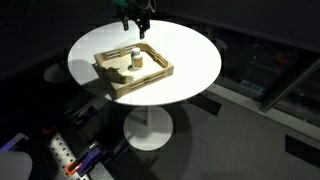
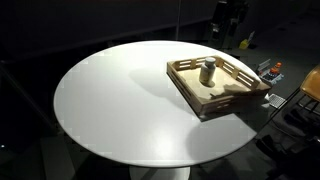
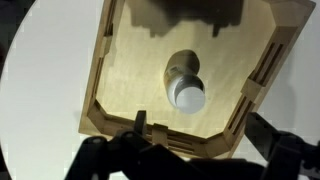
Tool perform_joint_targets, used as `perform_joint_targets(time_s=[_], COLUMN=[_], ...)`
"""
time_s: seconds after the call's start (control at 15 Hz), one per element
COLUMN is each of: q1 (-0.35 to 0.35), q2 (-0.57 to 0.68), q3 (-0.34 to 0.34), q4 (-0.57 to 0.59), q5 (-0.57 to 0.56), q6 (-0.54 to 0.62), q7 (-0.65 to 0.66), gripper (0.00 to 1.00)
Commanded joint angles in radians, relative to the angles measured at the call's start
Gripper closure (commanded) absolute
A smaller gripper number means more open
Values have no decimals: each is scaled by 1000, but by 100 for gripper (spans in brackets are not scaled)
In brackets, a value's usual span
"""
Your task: Remove the lid from the white bottle
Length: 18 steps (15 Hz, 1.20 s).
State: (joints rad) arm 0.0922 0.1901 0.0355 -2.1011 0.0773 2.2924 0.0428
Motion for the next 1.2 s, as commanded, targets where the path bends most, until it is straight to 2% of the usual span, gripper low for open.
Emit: perform_joint_targets(time_s=[0.0,0.4,1.13], q1=[6,0,19], q2=[9,19,156], q3=[12,16,9], q4=[19,14,54], q5=[-32,-15,-92], q6=[23,23,118], q7=[43,19,57], gripper=[0,0,0])
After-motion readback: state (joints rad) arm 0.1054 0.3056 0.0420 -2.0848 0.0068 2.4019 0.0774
